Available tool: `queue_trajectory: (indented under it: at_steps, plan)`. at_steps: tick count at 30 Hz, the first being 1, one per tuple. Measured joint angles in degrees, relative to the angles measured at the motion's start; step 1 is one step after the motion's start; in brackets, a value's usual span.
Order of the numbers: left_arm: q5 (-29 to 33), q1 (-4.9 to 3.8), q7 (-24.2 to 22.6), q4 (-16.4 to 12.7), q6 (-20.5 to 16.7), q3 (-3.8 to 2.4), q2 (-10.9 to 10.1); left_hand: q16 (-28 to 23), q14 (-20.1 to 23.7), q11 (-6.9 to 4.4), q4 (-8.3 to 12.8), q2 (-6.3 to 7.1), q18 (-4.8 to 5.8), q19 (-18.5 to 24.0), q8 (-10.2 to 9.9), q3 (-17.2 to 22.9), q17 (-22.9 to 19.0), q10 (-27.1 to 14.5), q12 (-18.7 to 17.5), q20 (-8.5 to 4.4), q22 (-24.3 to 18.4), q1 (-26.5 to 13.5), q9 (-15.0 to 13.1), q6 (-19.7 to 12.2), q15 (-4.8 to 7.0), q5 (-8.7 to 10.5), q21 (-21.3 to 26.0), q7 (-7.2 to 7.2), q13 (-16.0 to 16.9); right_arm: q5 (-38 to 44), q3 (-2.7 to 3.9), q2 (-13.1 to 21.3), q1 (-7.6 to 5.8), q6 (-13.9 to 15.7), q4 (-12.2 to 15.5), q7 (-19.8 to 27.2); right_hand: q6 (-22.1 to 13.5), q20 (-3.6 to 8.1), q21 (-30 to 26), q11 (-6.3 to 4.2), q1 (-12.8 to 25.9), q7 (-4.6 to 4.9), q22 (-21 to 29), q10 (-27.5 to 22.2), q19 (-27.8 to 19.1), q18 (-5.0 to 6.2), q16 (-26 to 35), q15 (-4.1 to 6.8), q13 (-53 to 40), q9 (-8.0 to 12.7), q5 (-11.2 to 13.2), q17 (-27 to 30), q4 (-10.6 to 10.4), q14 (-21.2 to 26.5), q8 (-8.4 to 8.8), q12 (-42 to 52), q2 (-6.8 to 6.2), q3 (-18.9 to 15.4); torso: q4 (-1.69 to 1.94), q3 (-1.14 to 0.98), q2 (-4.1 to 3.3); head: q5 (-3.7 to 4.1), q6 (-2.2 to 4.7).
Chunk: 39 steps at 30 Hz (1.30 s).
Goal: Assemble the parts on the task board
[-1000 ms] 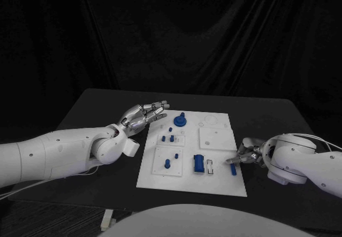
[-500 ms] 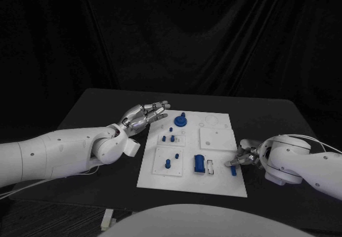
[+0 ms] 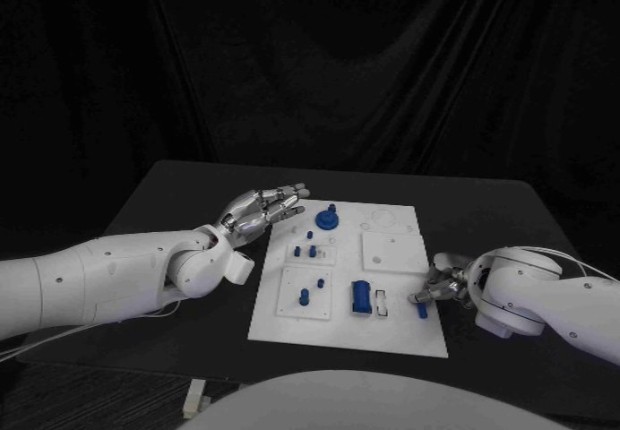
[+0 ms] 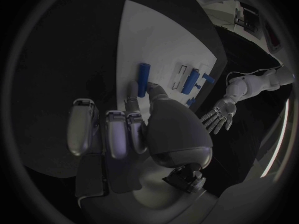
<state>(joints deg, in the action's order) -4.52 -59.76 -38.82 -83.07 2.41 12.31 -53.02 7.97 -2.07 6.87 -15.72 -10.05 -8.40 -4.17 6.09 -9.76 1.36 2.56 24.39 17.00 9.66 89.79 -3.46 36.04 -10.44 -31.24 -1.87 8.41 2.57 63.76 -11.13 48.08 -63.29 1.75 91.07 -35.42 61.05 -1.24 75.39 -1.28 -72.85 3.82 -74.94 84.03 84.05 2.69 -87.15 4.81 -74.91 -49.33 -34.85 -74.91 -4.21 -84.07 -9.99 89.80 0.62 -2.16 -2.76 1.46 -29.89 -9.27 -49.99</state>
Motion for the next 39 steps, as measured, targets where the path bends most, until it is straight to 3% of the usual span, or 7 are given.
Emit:
queue_trajectory:
  at_steps: [10,12,16,18,21,22,39]
  plan:
    - [0.0,0.02,0.0,0.0,0.1,0.0,0.0,0.0,0.0,0.0,0.0,-0.02,0.0,0.0,0.0,0.0,0.0,0.0,0.0,0.0,0.0,0.0,0.0,0.0,0.0,-0.21,0.0,0.0,0.0,-8.4,-0.25,1.0,0.35,5.6,1.2,0.0,0.7,-0.21,-0.5,0.19,-0.7,-0.2,0.0,0.0,-0.2,0.0,0.4,-0.19,0.0,0.2,-3.6,0.0,-0.2,0.0,2.81,0.0,-0.4,0.3,0.0,0.0,-0.01,-0.08,0.0]
    - [0.0,0.03,0.0,0.0,0.1,0.0,0.0,0.0,0.0,0.0,0.0,-0.22,0.0,0.0,0.0,0.0,0.0,0.0,0.0,0.0,0.0,0.2,0.0,0.0,0.0,-0.2,0.0,0.0,0.0,-10.6,-0.32,1.4,0.46,6.9,1.9,0.0,0.8,-0.21,-0.5,0.19,-0.6,-0.13,0.0,0.0,-0.2,0.0,0.4,-0.2,0.0,4.2,-4.2,0.0,-0.2,0.0,2.47,0.0,-0.43,0.3,0.0,0.0,-0.01,0.01,0.0]
    - [0.0,0.04,0.0,0.1,0.1,0.0,0.1,0.0,0.0,0.0,0.2,0.0,0.0,0.0,0.0,0.2,0.0,0.0,0.0,0.0,0.0,0.4,0.0,0.0,0.0,-0.2,0.0,0.0,0.0,-14.5,-0.37,2.3,0.5,9.0,3.3,0.1,1.3,-0.21,-0.5,0.18,0.5,-0.45,0.0,0.0,-0.2,0.0,0.4,-0.2,0.0,20.1,-4.9,0.0,-0.1,0.0,1.49,0.0,-1.52,0.7,0.0,0.0,0.0,0.11,0.0]
    - [0.0,0.05,0.0,0.1,0.1,0.0,0.1,0.0,0.0,0.0,0.2,0.0,0.0,0.0,0.0,0.2,0.0,0.0,0.0,0.0,0.0,0.4,0.0,0.0,0.0,-0.2,0.0,0.0,0.0,-16.2,-0.41,2.7,0.48,9.9,4.0,0.1,1.5,-0.21,-0.5,0.18,1.0,-0.42,0.0,0.0,-0.2,-0.01,0.4,-0.2,0.0,23.9,-4.9,0.0,2.3,0.0,1.29,0.0,-1.99,3.1,0.0,0.0,0.0,0.19,0.0]
    - [0.0,0.06,0.1,0.1,0.2,0.0,0.2,0.0,0.0,0.18,0.2,0.0,0.0,0.0,0.0,0.2,0.0,0.2,0.0,0.0,0.0,0.4,0.0,0.0,0.0,-0.2,0.0,0.0,0.0,-18.4,-0.6,3.0,0.36,11.0,4.8,0.1,1.5,-0.21,-0.5,0.2,1.8,-0.41,0.0,0.0,-0.2,0.0,0.4,-0.28,0.0,24.1,-4.9,0.0,3.0,0.1,1.14,0.0,-1.79,3.8,0.0,-0.01,0.0,0.23,0.0]
    - [0.0,0.06,0.1,0.1,0.2,0.0,0.2,0.0,0.0,0.18,0.3,0.0,0.0,0.0,0.0,0.3,0.0,0.2,0.2,0.0,0.0,0.4,0.0,0.0,0.0,-0.37,0.0,0.0,0.0,-19.0,-0.64,3.1,0.28,11.2,5.0,0.1,1.4,-0.21,-0.5,0.29,2.0,-0.37,0.0,-0.1,-0.2,0.0,0.4,-0.29,0.0,24.1,-4.9,0.0,4.9,0.1,1.17,0.0,-1.78,5.7,0.0,-0.01,0.0,0.22,0.0]
    - [0.0,0.1,0.2,0.1,0.3,0.0,0.2,0.0,-0.2,0.41,0.4,0.01,0.0,0.0,0.0,0.4,0.0,0.4,0.3,-0.01,-0.1,0.9,0.0,0.2,0.22,-0.43,0.0,0.24,0.0,-23.9,-0.69,1.6,-0.63,13.4,6.3,0.1,1.2,-0.21,-0.5,0.39,3.3,-0.19,0.0,-0.2,-0.2,0.0,0.4,-0.4,0.0,23.8,-4.5,0.0,6.7,0.2,0.84,0.0,-2.05,7.8,0.0,-0.01,0.02,0.25,0.0]
